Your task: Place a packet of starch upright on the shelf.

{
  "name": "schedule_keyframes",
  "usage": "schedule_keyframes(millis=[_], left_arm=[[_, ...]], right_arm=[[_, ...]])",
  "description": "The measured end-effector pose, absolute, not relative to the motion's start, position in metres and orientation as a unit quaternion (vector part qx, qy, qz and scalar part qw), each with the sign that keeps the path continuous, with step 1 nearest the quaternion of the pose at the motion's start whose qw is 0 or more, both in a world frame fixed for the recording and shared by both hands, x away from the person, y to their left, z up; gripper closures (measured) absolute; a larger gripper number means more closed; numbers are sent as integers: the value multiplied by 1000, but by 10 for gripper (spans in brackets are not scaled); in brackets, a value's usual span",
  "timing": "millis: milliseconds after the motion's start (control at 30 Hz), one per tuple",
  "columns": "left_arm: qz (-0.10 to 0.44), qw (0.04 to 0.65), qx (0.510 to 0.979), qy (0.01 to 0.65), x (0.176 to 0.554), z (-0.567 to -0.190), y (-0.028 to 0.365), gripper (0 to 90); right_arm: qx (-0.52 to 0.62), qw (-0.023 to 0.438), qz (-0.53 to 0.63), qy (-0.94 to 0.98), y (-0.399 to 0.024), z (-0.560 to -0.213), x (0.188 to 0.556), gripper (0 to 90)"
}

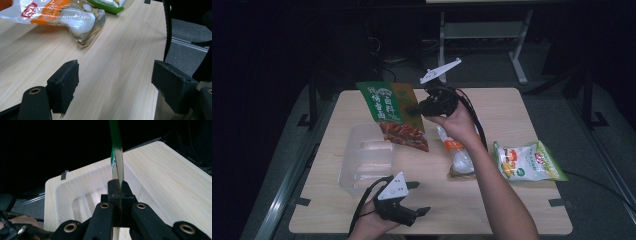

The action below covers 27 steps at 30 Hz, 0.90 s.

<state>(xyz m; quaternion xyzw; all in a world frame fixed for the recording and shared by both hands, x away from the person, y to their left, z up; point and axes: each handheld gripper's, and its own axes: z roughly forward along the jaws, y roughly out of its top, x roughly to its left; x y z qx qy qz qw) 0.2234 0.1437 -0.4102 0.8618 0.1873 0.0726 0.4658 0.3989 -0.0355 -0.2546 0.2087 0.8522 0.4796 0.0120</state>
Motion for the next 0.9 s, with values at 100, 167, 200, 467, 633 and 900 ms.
schedule_keyframes(millis=[100, 167, 200, 467, 633, 900], left_arm=[[76, 460, 865, 186, 224, -408, 147, 217], [80, 459, 865, 188, 224, -407, 149, 217], [80, 460, 864, 190, 224, -407, 150, 217], [80, 456, 866, 191, 221, -408, 153, 217], [77, 454, 867, 190, 219, -412, 152, 217], [72, 449, 869, 195, 222, -417, 155, 216]], right_arm=[[207, 11, 477, 854, -26, -258, 405, 900], [202, 14, 476, 856, -20, -259, 410, 900], [203, 12, 478, 855, -17, -259, 412, 900], [205, 6, 480, 853, 9, -269, 426, 900], [199, 8, 472, 859, 29, -274, 432, 900], [208, 1, 469, 859, 55, -289, 446, 900]])
